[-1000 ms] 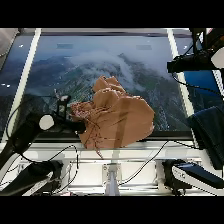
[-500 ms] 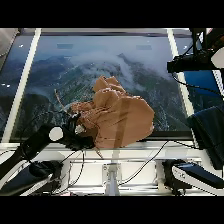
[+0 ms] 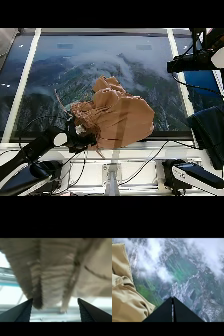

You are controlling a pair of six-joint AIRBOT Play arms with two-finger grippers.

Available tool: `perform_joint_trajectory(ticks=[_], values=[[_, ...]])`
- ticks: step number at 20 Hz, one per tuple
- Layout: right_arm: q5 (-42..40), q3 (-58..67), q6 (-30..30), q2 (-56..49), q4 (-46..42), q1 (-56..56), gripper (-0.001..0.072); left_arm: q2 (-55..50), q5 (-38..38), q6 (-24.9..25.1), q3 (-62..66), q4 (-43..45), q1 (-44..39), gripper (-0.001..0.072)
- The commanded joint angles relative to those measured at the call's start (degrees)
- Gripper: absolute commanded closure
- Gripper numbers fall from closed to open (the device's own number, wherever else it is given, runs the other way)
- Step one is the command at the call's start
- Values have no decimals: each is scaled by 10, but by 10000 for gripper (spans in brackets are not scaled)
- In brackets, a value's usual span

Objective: Fold the clothes and pants, and hang the long-sleeved shirts on hangers.

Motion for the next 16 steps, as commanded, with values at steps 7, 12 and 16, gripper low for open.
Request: perform_joint_trajectory(ticks=[7, 12, 16], values=[[-2, 0, 0, 0, 7, 0, 697, -49, 33, -154, 0, 64, -6, 344], [-8, 0, 0, 0, 7, 0, 697, -65, 81, -138, 0, 88, -3, 652], [-8, 0, 0, 0, 7, 0, 697, -53, 83, -82, 8, 169, 22, 653]])
